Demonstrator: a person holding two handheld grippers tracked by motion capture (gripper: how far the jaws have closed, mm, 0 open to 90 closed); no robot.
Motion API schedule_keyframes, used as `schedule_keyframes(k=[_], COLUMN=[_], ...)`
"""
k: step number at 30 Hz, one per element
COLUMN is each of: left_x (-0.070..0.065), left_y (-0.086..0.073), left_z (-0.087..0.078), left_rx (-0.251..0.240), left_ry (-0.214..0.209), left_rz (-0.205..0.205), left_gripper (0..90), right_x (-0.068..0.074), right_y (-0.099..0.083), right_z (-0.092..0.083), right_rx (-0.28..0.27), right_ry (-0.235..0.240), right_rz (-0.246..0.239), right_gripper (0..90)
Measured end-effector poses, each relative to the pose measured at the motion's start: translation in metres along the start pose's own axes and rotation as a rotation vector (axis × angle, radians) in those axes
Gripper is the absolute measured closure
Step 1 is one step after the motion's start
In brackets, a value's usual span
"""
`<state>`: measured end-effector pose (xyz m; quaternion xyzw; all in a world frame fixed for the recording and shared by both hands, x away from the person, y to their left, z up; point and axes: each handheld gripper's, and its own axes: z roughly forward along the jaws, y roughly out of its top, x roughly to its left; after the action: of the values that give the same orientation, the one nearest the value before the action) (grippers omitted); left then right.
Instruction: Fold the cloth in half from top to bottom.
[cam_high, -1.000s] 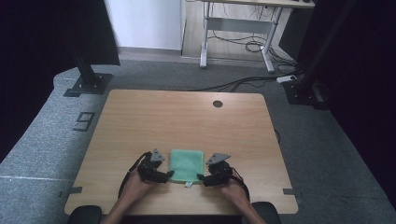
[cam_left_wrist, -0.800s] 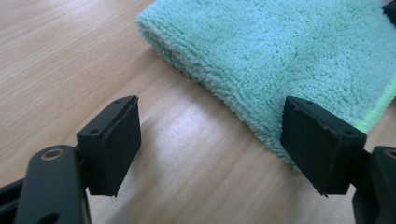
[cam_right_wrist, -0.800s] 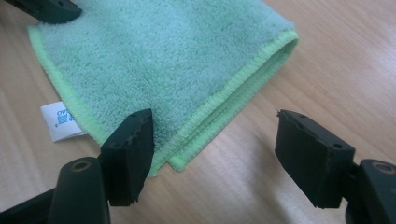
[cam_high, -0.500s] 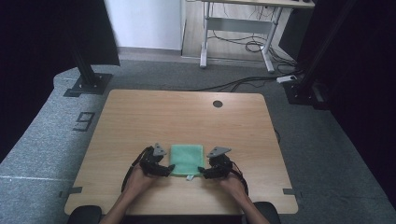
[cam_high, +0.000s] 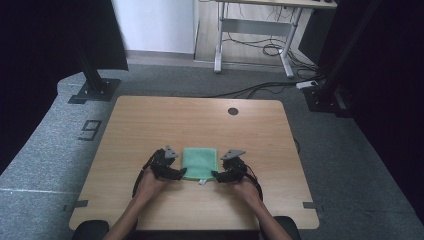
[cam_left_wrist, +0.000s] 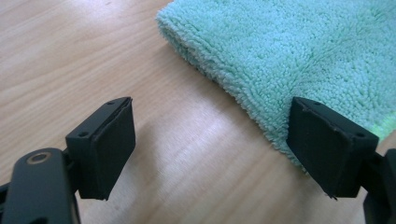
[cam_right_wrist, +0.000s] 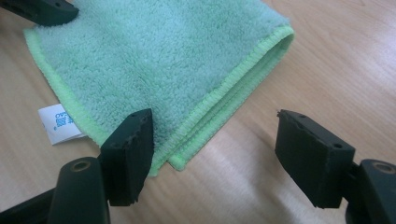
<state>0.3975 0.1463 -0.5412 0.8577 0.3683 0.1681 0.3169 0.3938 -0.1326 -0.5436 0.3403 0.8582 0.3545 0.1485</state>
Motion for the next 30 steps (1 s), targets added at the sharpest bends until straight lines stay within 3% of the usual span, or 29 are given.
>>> schedule_keyframes(k=[15,30], left_x=[0.02,0.021], left_y=[0.015,0.017], left_z=[0.016,0.015], left_rx=[-0.006,-0.01], left_ry=[0.04,0.039], left_rz=[-0.036,-0.035], left_gripper=[15.7,15.8], right_x=[-0.016,-0.019], right_y=[0.014,0.017], right_z=[0.015,0.016], right_rx=[-0.01,-0.002], right_ry=[-0.028,-0.024], right_rz=[0.021,0.053], right_gripper=[28.4,28.5])
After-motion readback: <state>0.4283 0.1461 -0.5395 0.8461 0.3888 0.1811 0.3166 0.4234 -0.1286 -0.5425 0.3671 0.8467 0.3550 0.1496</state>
